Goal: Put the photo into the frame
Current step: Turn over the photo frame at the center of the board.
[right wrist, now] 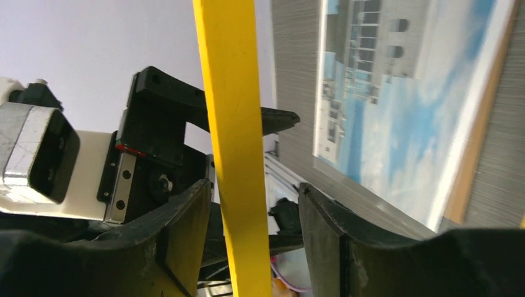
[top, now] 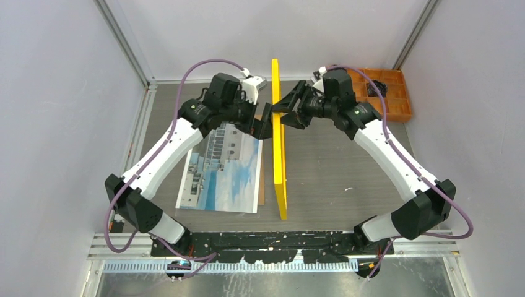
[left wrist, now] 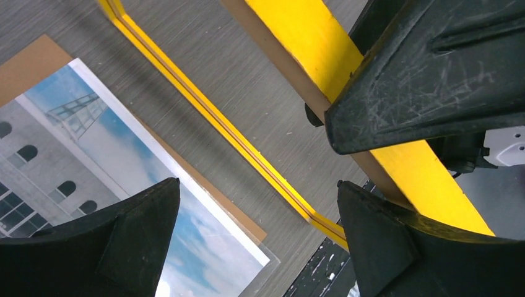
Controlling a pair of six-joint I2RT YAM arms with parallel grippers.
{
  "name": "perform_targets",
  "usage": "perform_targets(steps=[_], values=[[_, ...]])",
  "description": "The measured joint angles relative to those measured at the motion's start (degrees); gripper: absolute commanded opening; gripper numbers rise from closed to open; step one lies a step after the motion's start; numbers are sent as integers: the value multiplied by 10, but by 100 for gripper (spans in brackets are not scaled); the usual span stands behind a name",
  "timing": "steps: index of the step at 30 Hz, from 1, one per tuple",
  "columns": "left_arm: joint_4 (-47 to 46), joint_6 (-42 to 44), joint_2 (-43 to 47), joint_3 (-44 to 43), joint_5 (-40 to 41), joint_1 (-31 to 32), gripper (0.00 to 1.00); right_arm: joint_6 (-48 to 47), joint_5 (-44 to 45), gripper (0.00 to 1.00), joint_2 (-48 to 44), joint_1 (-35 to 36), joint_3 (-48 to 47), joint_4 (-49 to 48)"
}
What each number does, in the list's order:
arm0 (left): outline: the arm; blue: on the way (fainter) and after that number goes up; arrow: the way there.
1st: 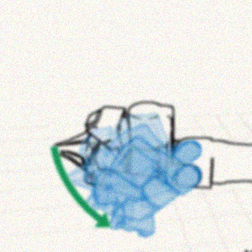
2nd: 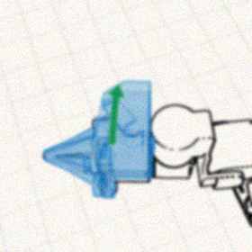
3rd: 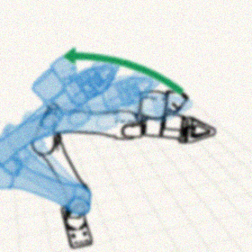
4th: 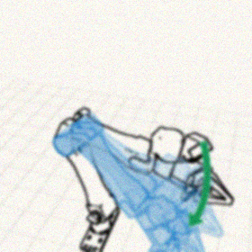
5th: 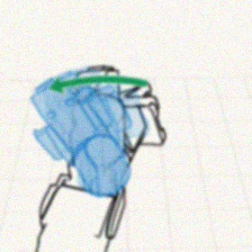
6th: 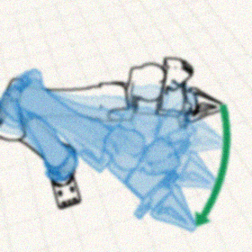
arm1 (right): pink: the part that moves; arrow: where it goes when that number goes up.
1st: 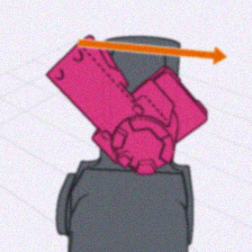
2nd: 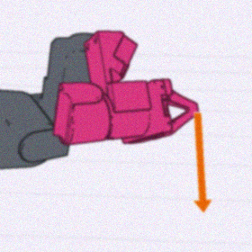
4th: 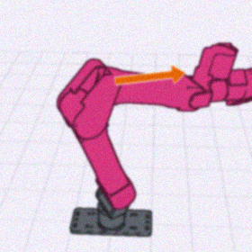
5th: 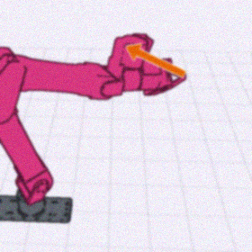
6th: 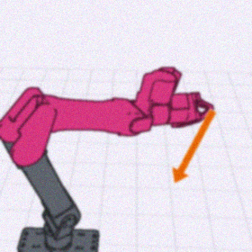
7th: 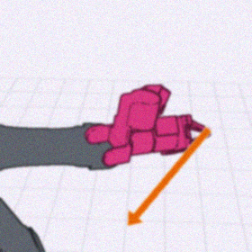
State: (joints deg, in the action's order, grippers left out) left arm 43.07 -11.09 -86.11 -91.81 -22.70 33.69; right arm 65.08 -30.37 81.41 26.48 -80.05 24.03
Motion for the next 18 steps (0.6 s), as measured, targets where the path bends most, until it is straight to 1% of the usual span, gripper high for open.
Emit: perform_targets(steps=[5, 6, 9, 14, 18], values=[[1, 13, -20, -25, 7, 24, 100, -82, 40, 57, 12, -1, -97, 131], [3, 14, -23, -30, 9, 28, 100, -86, 44, 56, 12, -1, -103, 139], [5, 22, -34, -45, 13, 36, 100, -134, 80, 54, 15, -1, -143, 213], [6, 34, -50, -56, 23, 48, 100, -191, 120, 51, 35, -1, -194, 305], [9, 46, -66, -64, 35, 57, 100, -229, 148, 41, 46, -1, -225, 350]])
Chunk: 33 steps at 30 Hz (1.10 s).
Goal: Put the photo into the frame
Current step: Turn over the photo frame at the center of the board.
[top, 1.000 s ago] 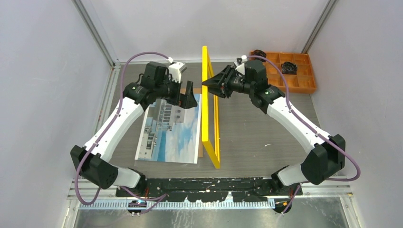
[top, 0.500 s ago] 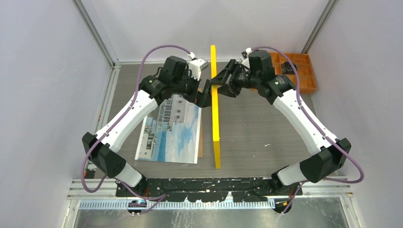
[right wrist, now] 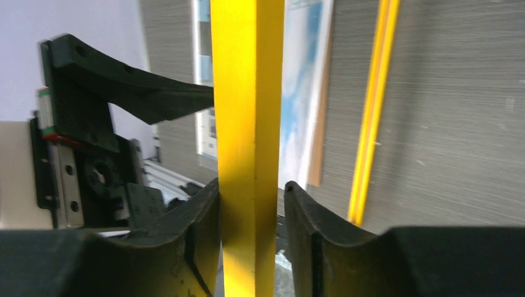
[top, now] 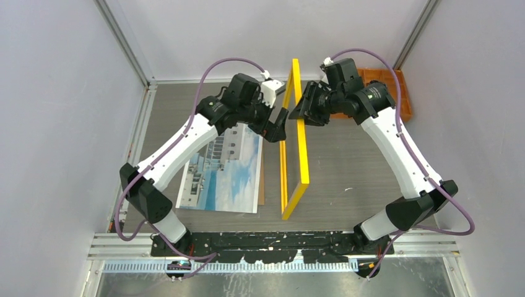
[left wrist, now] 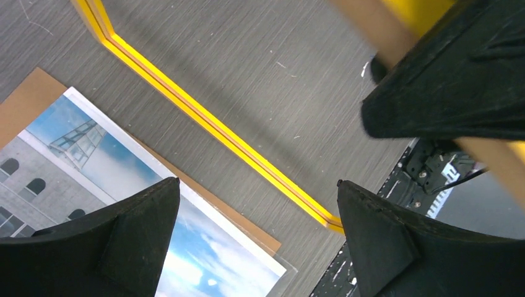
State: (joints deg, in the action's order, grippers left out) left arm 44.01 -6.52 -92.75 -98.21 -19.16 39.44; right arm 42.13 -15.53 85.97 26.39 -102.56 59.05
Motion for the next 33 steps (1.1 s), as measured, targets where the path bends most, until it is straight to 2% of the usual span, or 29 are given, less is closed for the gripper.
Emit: perform_targets(steps=[6, 9, 13, 19, 27, 33], values=[[12, 18, -6, 5, 27, 1, 100, -49, 75, 22, 7, -1, -34, 81], [9, 30, -5, 35, 36, -10, 100, -74, 138, 15, 9, -2, -47, 122], [7, 59, -9, 107, 65, -34, 100, -105, 208, 15, 7, -5, -44, 161], [-17, 101, -29, 201, 129, -51, 100, -122, 250, 12, -16, -6, -9, 160], [-31, 100, -43, 203, 138, -88, 100, -136, 282, 8, -48, -10, 57, 127], [-47, 83, -58, 196, 143, -148, 100, -136, 276, 7, -27, -11, 89, 92]])
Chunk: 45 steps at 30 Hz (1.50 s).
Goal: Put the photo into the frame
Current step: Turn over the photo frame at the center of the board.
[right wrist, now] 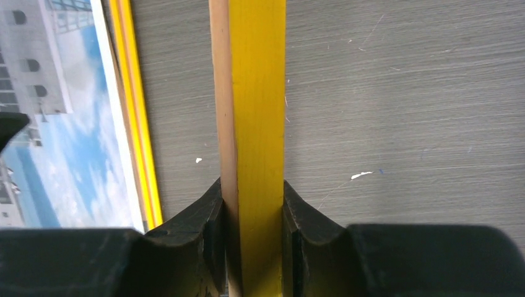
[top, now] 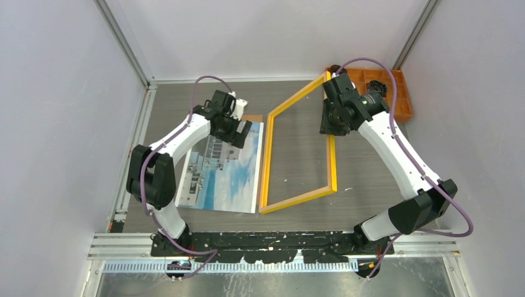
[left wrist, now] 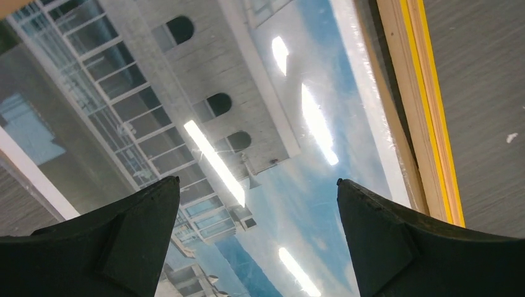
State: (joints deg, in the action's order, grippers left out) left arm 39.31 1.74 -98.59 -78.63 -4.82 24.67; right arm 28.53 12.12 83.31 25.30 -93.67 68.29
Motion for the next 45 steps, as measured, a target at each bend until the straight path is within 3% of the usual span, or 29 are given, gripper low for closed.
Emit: perform_targets(steps=[7, 13, 33, 45], values=[[-3, -10, -7, 0, -15, -65, 100, -8, -15, 7, 25, 0, 37, -27], [-2, -12, -4, 0, -19, -86, 100, -6, -31, 5, 40, 0, 64, -43], [-15, 67, 34, 99, 5, -90, 100, -6, 52, 1, 246, 2, 108, -110], [-68, 97, 33, 138, 27, -75, 100, -14, 72, 12, 305, 1, 118, -162]])
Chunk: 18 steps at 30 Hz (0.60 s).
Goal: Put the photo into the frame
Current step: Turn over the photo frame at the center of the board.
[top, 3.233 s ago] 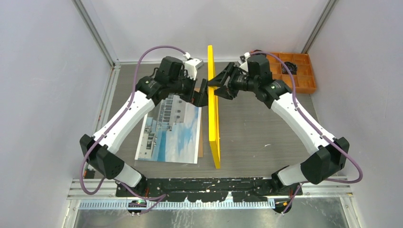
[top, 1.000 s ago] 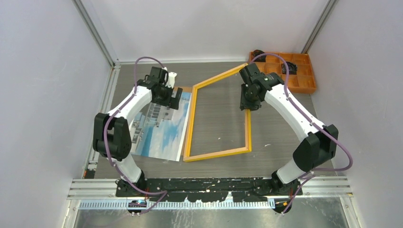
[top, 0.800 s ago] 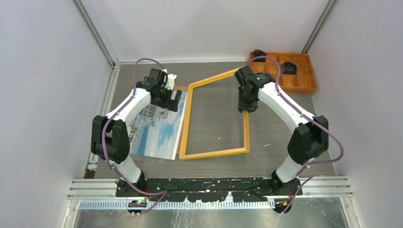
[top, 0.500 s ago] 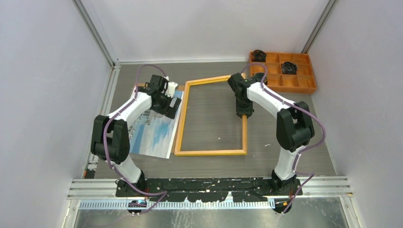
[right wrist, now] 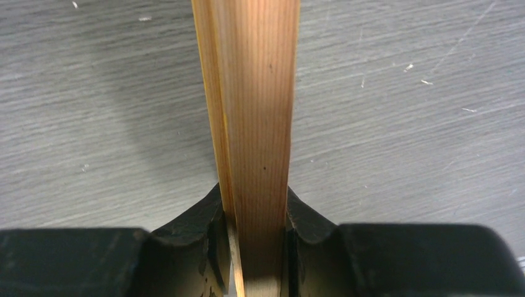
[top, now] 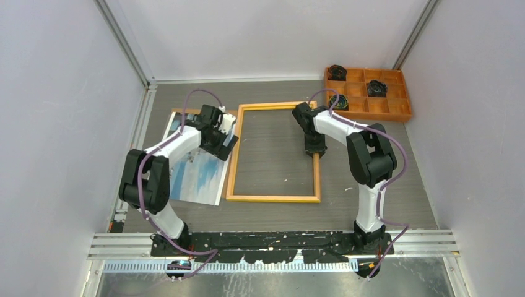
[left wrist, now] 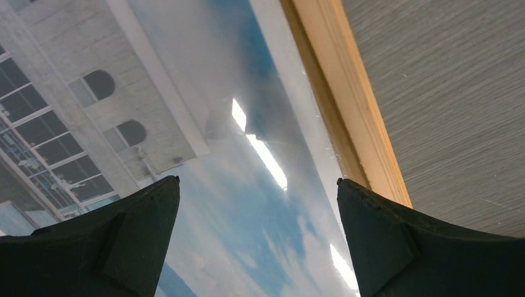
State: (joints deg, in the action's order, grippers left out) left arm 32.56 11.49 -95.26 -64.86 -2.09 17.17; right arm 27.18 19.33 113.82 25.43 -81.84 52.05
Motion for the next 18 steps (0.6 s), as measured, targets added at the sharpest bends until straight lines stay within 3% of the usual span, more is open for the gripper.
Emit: perform_targets(steps=[8, 18], values=[[-34, 23, -12, 31, 36, 46, 100, -3, 8, 47, 13, 0, -2, -13], [-59, 25, -27, 41, 55, 59, 100, -5, 30, 70, 1, -5, 6, -15]])
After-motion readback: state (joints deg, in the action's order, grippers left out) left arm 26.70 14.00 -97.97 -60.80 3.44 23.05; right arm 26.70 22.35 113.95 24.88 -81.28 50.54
